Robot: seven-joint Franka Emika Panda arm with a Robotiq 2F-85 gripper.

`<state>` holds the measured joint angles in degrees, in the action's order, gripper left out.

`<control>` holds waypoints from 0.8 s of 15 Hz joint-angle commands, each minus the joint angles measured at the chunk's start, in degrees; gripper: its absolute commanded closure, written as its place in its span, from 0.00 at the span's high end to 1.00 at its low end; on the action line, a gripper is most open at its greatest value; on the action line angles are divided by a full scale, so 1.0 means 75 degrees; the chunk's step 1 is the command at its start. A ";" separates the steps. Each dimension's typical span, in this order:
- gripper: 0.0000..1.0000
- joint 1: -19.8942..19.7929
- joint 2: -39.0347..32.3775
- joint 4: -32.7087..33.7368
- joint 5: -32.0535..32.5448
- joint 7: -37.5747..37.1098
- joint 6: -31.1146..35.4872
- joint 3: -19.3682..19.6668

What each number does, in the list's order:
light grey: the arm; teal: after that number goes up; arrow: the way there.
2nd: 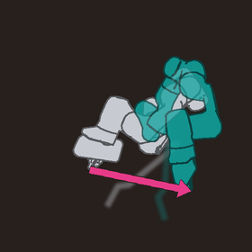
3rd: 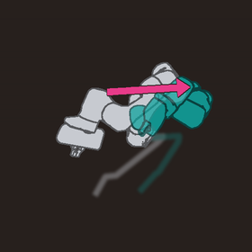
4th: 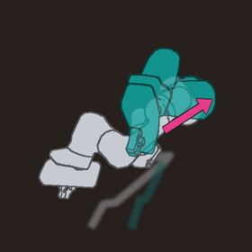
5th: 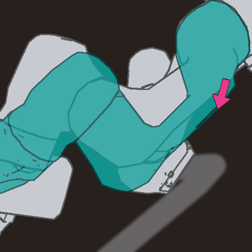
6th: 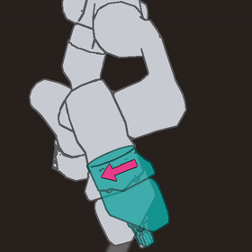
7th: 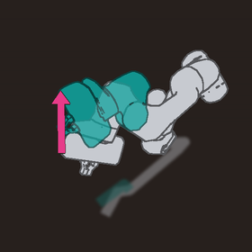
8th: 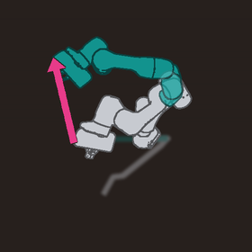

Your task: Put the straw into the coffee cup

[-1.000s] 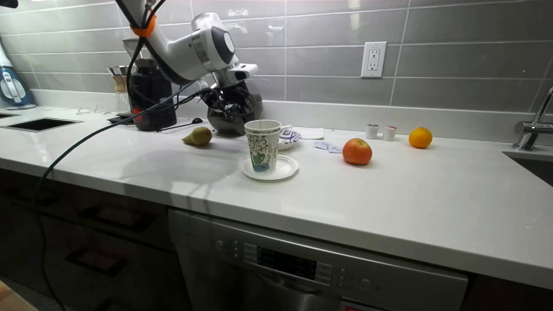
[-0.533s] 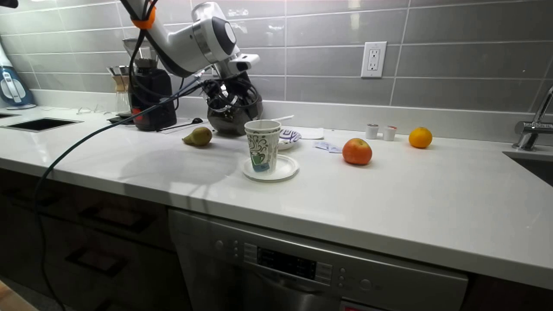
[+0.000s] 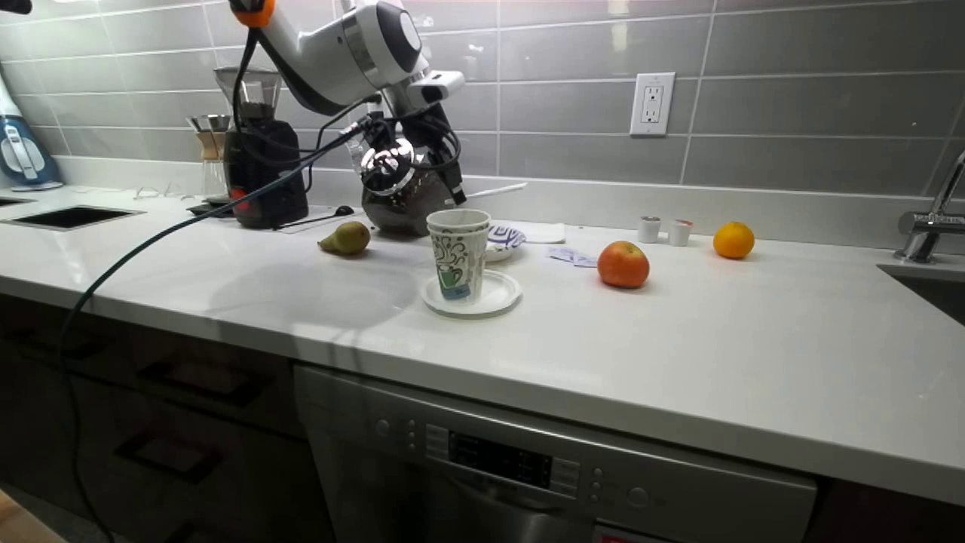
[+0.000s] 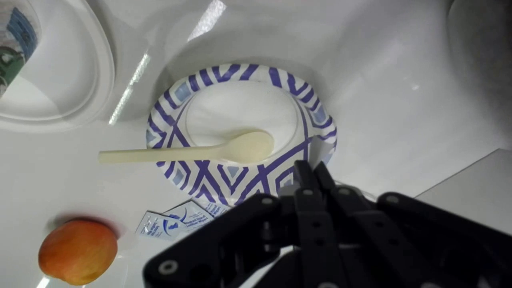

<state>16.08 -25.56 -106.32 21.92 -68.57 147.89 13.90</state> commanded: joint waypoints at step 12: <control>0.01 -0.1192 0.2775 -0.1135 -0.1618 0.1867 -0.2208 -0.1275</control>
<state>9.70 -11.15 -111.01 13.89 -58.59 135.89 6.62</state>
